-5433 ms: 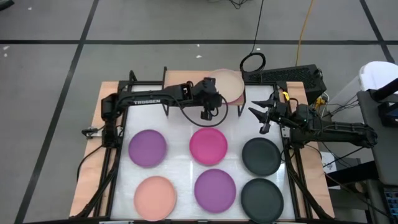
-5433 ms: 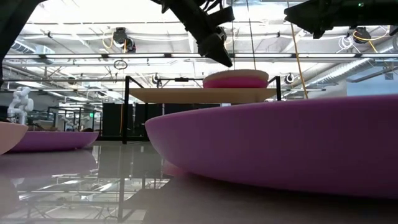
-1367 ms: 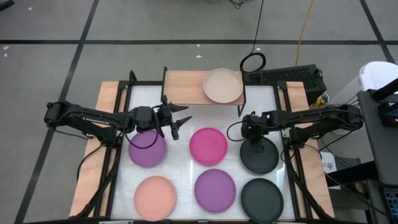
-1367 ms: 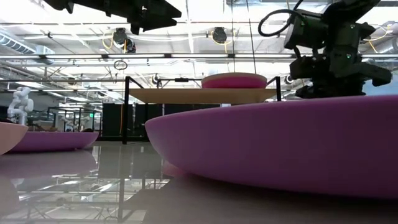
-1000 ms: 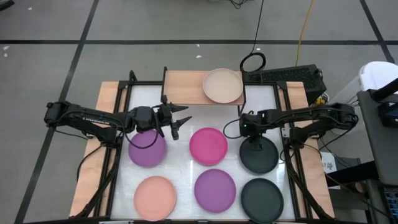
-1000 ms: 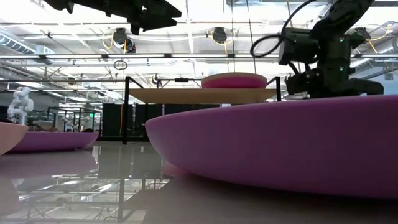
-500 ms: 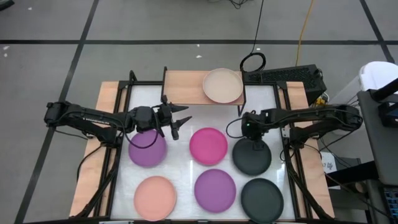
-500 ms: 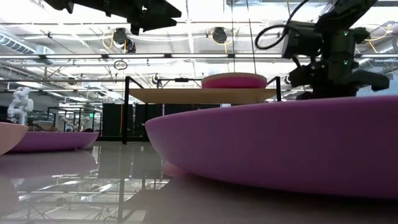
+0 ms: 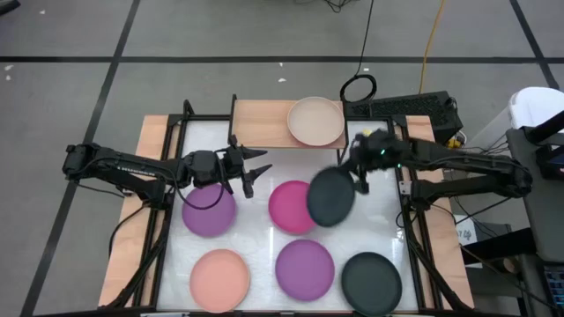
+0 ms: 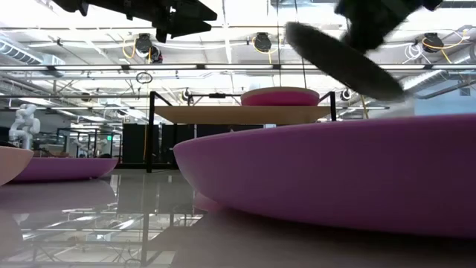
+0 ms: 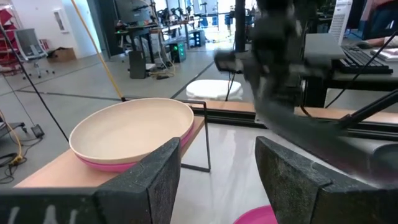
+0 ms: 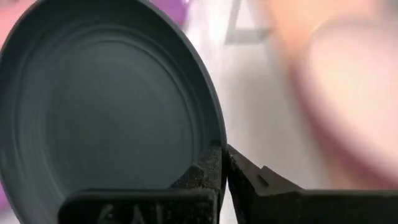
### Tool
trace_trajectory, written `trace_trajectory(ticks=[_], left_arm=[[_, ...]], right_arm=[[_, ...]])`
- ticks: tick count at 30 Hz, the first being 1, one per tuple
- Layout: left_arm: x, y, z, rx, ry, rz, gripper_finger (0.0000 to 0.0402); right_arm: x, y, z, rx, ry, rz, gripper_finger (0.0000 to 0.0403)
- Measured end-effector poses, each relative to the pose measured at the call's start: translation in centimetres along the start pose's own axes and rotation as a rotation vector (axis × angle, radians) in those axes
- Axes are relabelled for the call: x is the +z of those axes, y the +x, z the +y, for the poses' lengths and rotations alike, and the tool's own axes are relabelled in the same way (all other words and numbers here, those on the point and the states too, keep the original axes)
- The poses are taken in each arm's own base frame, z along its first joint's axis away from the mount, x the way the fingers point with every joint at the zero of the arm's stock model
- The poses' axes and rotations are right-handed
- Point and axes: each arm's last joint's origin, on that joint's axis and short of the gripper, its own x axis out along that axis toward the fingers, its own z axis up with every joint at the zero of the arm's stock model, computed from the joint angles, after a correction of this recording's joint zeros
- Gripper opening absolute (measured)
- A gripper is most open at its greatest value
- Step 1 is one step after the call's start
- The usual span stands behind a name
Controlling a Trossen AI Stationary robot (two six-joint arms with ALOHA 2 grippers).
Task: Place and stack plates onto a shelf
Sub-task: Stack the top black plate on top of the white plate on the shelf
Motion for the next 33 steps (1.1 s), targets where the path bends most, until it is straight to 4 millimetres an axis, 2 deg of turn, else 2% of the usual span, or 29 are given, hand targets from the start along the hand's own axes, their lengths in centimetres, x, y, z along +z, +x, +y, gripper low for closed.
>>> trace_trajectory(ticks=[6,9,13,18,22,28,33], left_arm=[[0.0,0.0,0.0,0.0,-0.001,-0.001,0.0212],[0.0,0.0,0.0,0.0,0.001,-0.001,0.0212],[0.0,0.0,0.0,0.0,0.005,-0.001,0.0212],[0.0,0.0,0.0,0.0,0.005,0.0,0.0212],[-0.1,0.0,0.0,0.0,0.01,0.005,0.0212],[-0.1,0.0,0.0,0.0,0.011,0.009,0.0211],[-0.1,0.0,0.0,0.0,0.011,0.009,0.0212]], right_arm=[[4.7,-1.8,-3.8,-0.26,0.086,-0.234,0.0],[6.2,-1.7,-6.4,-0.34,0.129,-0.257,0.0],[7.5,-0.9,-10.3,-0.426,0.177,-0.199,0.0],[7.4,0.5,-15.3,-0.383,0.295,-0.119,0.0],[6.3,1.1,-18.0,-0.379,0.362,-0.066,0.0],[4.3,1.3,-19.4,-0.362,0.447,0.032,0.0001],[4.1,0.9,-19.6,-0.37,0.459,0.041,0.0024]])
